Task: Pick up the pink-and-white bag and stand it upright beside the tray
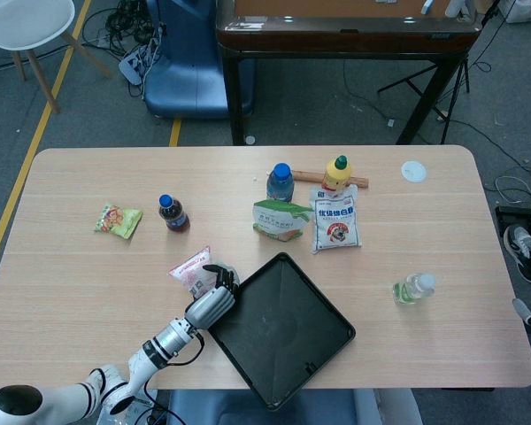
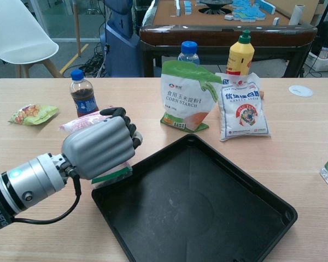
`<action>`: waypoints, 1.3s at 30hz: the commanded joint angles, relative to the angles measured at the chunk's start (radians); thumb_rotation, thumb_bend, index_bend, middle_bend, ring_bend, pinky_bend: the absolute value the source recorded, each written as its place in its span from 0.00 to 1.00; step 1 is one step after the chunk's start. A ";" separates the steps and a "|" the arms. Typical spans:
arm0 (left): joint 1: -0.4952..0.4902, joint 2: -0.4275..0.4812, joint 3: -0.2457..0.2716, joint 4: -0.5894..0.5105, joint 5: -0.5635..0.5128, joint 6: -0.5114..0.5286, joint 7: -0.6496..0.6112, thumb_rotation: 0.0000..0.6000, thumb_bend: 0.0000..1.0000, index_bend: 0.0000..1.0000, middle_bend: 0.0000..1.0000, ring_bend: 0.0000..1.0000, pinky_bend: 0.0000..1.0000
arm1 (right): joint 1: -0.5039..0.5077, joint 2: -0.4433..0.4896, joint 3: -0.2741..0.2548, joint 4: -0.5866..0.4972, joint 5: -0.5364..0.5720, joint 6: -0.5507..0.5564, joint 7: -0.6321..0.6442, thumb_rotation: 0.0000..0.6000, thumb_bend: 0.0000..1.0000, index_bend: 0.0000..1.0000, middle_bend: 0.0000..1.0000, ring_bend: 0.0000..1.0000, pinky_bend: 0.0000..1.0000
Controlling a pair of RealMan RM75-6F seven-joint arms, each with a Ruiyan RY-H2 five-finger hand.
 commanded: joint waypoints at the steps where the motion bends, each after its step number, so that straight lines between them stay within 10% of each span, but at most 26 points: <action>1: 0.013 0.002 -0.007 -0.018 -0.016 -0.016 0.039 1.00 0.25 0.31 0.52 0.50 0.51 | 0.000 0.000 0.000 0.000 0.000 -0.001 -0.001 1.00 0.15 0.16 0.21 0.11 0.12; 39: 0.043 0.038 -0.023 -0.133 -0.055 -0.051 0.114 1.00 0.25 0.28 0.51 0.50 0.52 | -0.010 0.001 0.001 -0.002 0.000 0.011 0.000 1.00 0.15 0.16 0.21 0.11 0.12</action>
